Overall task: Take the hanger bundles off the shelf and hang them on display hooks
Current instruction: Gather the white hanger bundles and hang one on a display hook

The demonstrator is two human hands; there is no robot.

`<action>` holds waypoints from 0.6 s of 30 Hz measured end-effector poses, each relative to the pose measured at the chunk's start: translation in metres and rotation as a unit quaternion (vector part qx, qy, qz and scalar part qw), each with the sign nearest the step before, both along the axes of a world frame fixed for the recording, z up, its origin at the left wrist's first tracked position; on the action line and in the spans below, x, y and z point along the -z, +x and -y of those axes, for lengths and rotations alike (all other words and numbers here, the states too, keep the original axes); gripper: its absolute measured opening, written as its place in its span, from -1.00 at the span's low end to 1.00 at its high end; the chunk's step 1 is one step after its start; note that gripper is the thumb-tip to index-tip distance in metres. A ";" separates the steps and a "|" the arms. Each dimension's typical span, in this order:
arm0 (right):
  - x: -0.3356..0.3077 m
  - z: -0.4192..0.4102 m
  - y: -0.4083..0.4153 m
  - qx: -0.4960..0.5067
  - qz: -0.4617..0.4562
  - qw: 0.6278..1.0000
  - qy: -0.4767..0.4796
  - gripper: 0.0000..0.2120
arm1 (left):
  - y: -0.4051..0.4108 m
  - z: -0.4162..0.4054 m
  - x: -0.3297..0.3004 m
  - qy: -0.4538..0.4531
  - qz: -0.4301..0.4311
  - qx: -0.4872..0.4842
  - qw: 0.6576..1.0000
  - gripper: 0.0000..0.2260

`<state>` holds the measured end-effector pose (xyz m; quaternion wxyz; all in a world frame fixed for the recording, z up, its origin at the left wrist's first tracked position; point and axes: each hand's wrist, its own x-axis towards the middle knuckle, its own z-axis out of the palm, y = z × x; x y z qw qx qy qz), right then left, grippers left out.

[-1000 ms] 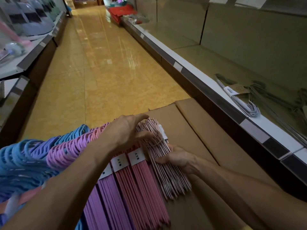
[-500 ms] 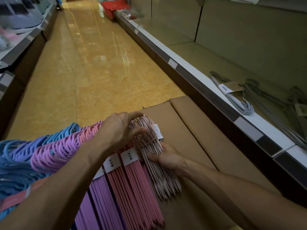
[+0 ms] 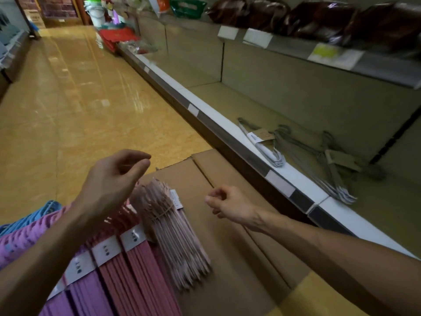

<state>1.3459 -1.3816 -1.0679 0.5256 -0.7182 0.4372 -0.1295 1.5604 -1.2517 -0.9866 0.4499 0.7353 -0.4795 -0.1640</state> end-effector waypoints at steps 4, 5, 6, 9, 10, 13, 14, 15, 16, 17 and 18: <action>-0.014 0.013 -0.044 0.047 0.016 0.999 -0.003 -0.79 | -0.040 0.019 -0.005 -0.046 -0.093 0.023 0.994 -0.88; -0.017 0.018 -0.054 0.055 0.017 0.998 -0.003 -0.81 | -0.049 0.025 -0.006 -0.049 -0.103 0.033 0.993 -0.87; -0.020 0.022 -0.063 0.059 0.016 0.998 -0.008 -0.84 | -0.057 0.031 -0.007 -0.052 -0.111 0.042 0.992 -0.86; -0.026 0.037 -0.089 0.088 0.017 0.995 -0.033 -0.89 | -0.080 0.050 -0.010 -0.062 -0.143 0.054 0.986 -0.85; -0.030 0.042 -0.098 0.110 0.025 0.993 -0.046 -0.88 | -0.087 0.055 -0.011 -0.067 -0.156 0.056 0.984 -0.85; -0.038 0.064 -0.129 0.205 0.038 0.976 -0.067 -0.82 | -0.105 0.070 -0.008 -0.080 -0.207 0.057 0.973 -0.84; -0.040 0.073 -0.141 0.237 0.032 0.968 -0.076 -0.80 | -0.111 0.075 -0.006 -0.081 -0.230 0.058 0.968 -0.83; -0.040 0.082 -0.155 0.267 0.026 0.959 -0.089 -0.78 | -0.117 0.080 -0.004 -0.083 -0.254 0.059 0.962 -0.83; -0.039 0.091 -0.170 0.294 0.018 0.950 -0.104 -0.75 | -0.123 0.085 -0.003 -0.084 -0.275 0.060 0.956 -0.82; -0.037 0.100 -0.184 0.320 0.011 0.940 -0.116 -0.73 | -0.129 0.090 -0.001 -0.084 -0.290 0.060 0.951 -0.82; -0.036 0.108 -0.196 0.340 -0.001 0.932 -0.122 -0.72 | -0.135 0.095 0.000 -0.083 -0.299 0.062 0.949 -0.83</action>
